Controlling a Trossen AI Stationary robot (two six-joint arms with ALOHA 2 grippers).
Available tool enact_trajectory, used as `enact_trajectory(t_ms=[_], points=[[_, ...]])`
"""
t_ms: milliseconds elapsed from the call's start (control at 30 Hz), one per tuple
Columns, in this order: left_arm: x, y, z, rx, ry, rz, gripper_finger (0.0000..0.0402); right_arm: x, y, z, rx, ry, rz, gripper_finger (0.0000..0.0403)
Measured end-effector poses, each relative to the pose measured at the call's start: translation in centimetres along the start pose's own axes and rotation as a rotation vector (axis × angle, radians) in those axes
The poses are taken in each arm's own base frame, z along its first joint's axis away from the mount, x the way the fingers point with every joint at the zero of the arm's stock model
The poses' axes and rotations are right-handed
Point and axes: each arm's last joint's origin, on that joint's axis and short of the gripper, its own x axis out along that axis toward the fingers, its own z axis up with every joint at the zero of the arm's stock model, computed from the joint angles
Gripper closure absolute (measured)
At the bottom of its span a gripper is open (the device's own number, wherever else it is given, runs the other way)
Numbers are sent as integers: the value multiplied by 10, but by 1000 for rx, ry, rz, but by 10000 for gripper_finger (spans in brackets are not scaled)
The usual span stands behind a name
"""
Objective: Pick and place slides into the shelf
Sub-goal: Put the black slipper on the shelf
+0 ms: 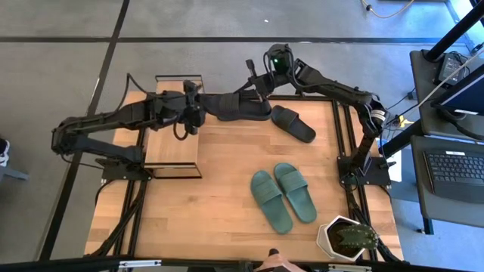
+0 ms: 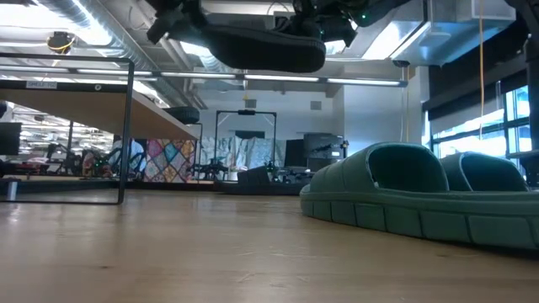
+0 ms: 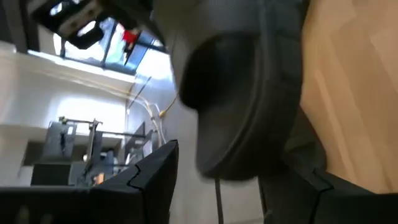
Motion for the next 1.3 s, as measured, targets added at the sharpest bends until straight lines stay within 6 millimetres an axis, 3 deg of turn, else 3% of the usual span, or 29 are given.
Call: enact_trajectory(t_ms=[133,300,467,600,1100,1300], points=[[11,-5,2,29,42,-15,206,0,0,0,1,1,0,391],[19,-8,3,50,90,-12,262,0,1,-1,6,5,3,391],[16,-8,3,53,83,-5,330,0,1,-1,10,8,5,389],[9,-7,6,51,56,6,360,0,1,-1,9,2,7,390],[-7,-1,2,24,86,75,364,0,-2,-2,28,106,-84,318],[-8,-2,0,15,100,68,364,-1,-3,-3,26,117,-96,223]])
